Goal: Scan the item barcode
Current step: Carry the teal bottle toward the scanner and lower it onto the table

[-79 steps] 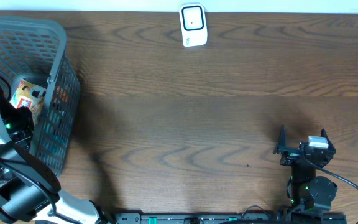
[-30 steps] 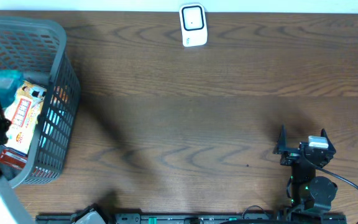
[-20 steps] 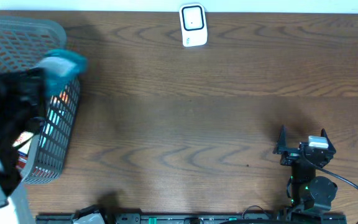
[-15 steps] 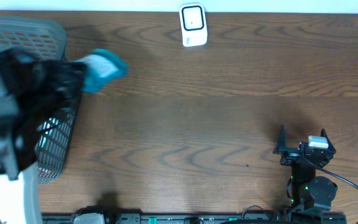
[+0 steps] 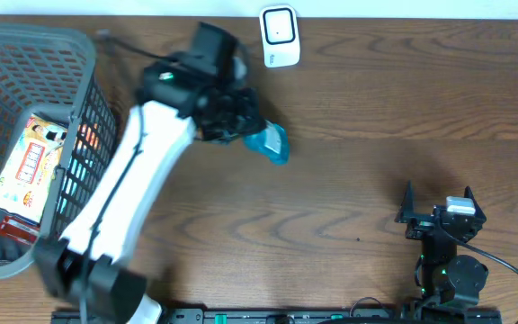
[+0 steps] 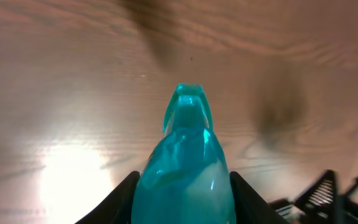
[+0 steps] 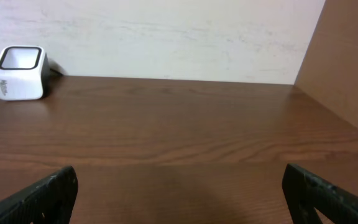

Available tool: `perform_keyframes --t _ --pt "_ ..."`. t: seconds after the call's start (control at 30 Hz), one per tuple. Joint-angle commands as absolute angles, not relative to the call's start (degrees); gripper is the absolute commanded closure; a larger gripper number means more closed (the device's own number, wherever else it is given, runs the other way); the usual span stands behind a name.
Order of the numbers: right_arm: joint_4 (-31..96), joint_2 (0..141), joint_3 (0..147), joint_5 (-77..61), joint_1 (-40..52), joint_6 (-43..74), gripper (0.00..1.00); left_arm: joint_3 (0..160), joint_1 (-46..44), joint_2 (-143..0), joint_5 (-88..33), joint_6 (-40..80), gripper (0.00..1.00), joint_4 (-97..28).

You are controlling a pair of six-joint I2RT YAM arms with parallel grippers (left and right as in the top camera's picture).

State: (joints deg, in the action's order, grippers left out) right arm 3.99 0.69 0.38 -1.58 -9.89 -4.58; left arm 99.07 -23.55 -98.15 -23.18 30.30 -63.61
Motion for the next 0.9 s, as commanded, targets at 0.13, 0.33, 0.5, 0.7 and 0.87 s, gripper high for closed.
perform_keyframes --t 0.13,0.33,0.5,0.7,0.87 --pt "4.2 0.4 0.3 -1.8 -10.1 -3.9 0.01 100.5 -27.3 -105.6 -23.6 26.8 0.71 -57.6" --pt "4.2 0.4 0.3 -1.8 -10.1 -3.9 0.01 100.5 -27.7 -107.2 -22.8 19.7 0.71 -56.9" --pt "4.2 0.4 0.3 -1.8 -10.1 -3.9 0.01 100.5 -27.8 -107.2 -17.8 5.8 0.66 -60.3" --pt "4.2 0.4 0.3 -1.8 -10.1 -3.9 0.01 100.4 -27.8 -107.2 -12.1 -6.8 0.6 -65.4" --pt "4.2 0.4 0.3 -1.8 -10.1 -3.9 0.01 100.4 -27.8 -107.2 -10.4 -9.7 0.59 -64.6"
